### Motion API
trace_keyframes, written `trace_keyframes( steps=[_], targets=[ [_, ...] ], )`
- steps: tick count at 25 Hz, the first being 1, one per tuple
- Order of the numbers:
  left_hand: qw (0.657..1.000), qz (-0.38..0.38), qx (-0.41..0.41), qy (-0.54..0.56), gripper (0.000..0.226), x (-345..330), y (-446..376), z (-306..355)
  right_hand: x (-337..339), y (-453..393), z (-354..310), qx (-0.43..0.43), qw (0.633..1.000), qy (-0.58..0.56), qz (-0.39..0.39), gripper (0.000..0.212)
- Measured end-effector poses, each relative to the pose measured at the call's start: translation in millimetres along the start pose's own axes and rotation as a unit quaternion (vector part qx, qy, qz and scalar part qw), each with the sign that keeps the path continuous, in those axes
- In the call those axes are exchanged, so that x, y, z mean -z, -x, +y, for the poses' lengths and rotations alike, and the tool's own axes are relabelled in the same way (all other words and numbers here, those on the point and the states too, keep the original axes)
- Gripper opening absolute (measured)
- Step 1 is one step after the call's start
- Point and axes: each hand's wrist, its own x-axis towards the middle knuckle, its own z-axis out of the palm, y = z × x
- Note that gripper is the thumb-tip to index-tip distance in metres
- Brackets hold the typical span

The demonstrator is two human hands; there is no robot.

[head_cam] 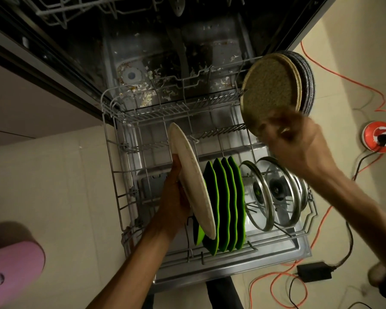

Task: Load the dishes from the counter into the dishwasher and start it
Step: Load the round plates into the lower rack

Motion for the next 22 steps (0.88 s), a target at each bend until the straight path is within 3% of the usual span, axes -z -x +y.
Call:
trace_keyframes(
  steps=[2, 5, 9, 13, 16, 19, 22],
  targets=[
    [1.000, -0.014, -0.009, -0.008, 0.041, 5, -5, -2, -20, 38, -23, 0.009, 0.993, -0.083, -0.088, 0.030],
    [1.000, -0.003, 0.007, -0.018, 0.055, 12, -18, -7, -46, 71, -41, 0.037, 0.980, -0.116, -0.158, 0.045],
    [0.996, -0.021, 0.005, -0.092, 0.052, 14, -14, -14, -58, 83, -47, 0.070, 0.985, -0.120, -0.102, 0.049],
    [0.992, -0.051, -0.015, -0.112, 0.045, 15, -12, -19, -62, 89, -52, 0.112, 0.992, -0.013, -0.064, 0.043],
    [0.997, -0.035, 0.002, -0.067, 0.052, 14, -23, -16, -65, 92, -49, 0.129, 0.989, 0.041, -0.055, 0.035],
    [0.996, -0.026, -0.007, -0.082, 0.077, 14, -25, -18, -58, 95, -48, 0.127, 0.990, 0.040, -0.055, 0.043],
    [0.995, 0.005, -0.046, -0.090, 0.065, 9, -25, -13, -44, 97, -50, 0.116, 0.991, 0.022, -0.057, 0.045]
  ],
)
